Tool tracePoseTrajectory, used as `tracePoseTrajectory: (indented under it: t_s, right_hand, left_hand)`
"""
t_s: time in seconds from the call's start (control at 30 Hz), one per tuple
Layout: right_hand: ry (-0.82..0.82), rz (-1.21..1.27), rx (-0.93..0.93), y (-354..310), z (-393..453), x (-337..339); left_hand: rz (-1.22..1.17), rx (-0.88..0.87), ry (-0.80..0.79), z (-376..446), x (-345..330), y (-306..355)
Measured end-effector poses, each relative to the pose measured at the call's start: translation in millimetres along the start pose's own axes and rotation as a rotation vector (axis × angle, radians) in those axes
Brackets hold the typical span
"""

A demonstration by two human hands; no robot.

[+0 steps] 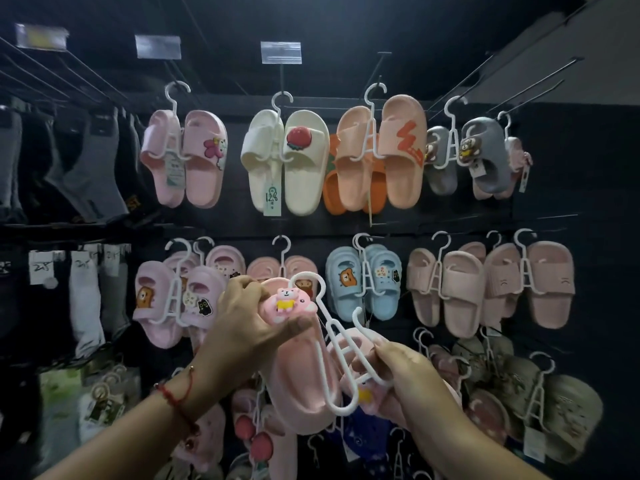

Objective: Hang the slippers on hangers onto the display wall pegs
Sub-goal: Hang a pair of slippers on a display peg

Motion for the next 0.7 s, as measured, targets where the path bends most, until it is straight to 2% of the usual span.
tracePoseTrajectory:
  t_s: [0.07, 0.23, 0.3, 0.47, 0.53, 0.7]
  right_hand:
    - [0.042, 0.062, -0.019, 5, 4, 1]
    - [0.143, 0.207, -0.056, 7, 14, -3]
    - [0.154, 0.241, -0.041, 1, 19, -5]
    - [0.152, 0.104, 0.1, -23, 24, -6]
    - [0.111, 0.062, 0.145, -30, 21, -12]
    - [0.071, 0.035, 0.247, -48, 13, -21]
  left_hand:
    - [0.004, -0.027, -0.017, -4, -1, 7]
    - [0.153, -0.258, -0.072, -25, -12, 45]
    - [0.227, -0.316, -0.029, -27, -9, 51]
    - [0.516, -0.446, 0.096, -30, -5, 69]
    - [0.529, -0.458, 0.09, -35, -10, 77]
    - [0.448, -0.328, 0.008, -25, -10, 74]
Point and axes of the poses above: each hand's wrist, its own z-axis towards the middle knuckle, its own x-axis out of the back of the hand, y = z × x, the point moved 8 cm from there along z, towards the middle knuckle, and after that the axes turned 1 degree about -z, right-handed, at the moved point
